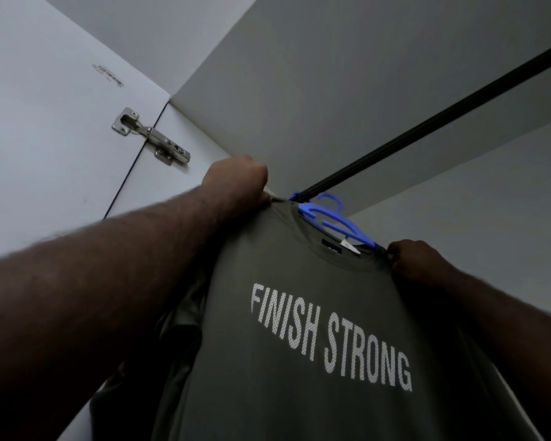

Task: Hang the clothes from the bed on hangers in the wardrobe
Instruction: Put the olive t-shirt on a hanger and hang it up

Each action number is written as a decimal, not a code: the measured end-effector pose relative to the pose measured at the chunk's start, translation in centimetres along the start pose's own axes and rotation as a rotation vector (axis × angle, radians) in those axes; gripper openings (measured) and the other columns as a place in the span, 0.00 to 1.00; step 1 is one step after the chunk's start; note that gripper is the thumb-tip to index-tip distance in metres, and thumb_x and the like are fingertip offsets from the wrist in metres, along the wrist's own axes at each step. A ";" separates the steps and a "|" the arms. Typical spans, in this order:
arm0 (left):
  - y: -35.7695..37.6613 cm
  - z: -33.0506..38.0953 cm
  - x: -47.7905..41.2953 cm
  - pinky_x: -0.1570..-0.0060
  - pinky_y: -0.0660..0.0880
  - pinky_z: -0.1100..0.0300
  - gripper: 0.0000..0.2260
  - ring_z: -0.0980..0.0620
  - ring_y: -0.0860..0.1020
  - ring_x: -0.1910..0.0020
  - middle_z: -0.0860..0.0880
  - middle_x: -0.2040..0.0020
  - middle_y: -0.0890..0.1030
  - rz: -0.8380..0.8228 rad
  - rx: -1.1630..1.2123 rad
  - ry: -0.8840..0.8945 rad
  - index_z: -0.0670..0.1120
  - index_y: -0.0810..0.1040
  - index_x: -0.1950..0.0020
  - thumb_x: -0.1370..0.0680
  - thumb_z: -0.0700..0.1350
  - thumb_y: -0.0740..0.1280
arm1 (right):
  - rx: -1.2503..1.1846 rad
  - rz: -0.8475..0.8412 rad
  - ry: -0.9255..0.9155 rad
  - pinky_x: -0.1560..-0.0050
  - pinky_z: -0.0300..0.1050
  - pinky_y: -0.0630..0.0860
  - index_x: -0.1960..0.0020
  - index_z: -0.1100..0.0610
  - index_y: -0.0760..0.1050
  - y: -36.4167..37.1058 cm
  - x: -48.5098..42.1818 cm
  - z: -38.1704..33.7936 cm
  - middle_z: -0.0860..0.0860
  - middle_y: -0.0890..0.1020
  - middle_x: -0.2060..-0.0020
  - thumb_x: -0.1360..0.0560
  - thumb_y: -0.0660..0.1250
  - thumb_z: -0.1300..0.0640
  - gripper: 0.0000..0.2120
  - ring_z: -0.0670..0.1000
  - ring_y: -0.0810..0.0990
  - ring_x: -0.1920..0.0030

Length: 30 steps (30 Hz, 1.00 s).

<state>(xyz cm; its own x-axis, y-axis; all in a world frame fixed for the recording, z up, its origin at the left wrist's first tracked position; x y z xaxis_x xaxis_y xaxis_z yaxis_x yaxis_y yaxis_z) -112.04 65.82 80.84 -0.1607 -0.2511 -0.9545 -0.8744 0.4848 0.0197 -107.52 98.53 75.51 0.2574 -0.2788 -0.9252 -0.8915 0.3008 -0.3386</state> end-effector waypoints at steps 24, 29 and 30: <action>0.6 -2.7 -1.0 0.47 0.71 0.59 0.10 0.44 0.79 0.45 0.42 0.46 0.83 -0.032 0.185 -0.032 0.43 0.82 0.44 0.25 0.41 0.71 | 0.009 0.263 0.039 0.53 0.47 0.68 0.46 0.60 0.73 0.5 -5.6 -1.0 0.63 0.77 0.44 0.25 0.62 0.62 0.08 0.64 0.76 0.43; -0.2 -3.5 0.3 0.52 0.71 0.62 0.09 0.45 0.80 0.50 0.43 0.50 0.83 -0.048 0.214 -0.025 0.44 0.83 0.47 0.26 0.42 0.72 | 0.016 0.174 -0.011 0.54 0.45 0.68 0.47 0.59 0.74 2.6 -4.6 -2.2 0.62 0.78 0.46 0.25 0.62 0.62 0.07 0.62 0.77 0.45; -0.2 -3.6 0.6 0.52 0.72 0.62 0.08 0.46 0.80 0.50 0.43 0.51 0.83 -0.052 0.224 -0.028 0.45 0.83 0.47 0.26 0.42 0.72 | 0.008 0.164 -0.007 0.55 0.46 0.68 0.47 0.59 0.74 3.0 -4.3 -2.4 0.61 0.78 0.46 0.25 0.62 0.62 0.07 0.61 0.77 0.45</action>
<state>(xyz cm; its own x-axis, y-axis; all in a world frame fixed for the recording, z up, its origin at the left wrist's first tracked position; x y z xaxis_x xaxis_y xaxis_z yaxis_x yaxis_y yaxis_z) -113.61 62.54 81.31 -0.1026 -0.2589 -0.9604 -0.7574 0.6462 -0.0932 -112.18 98.48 78.92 0.1111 -0.2187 -0.9695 -0.9187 0.3495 -0.1841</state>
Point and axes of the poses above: each hand's wrist, its own x-axis away from the middle knuckle, its own y-axis out of the palm, z = x × y, the point moved 3 cm from there along -x, towards the middle knuckle
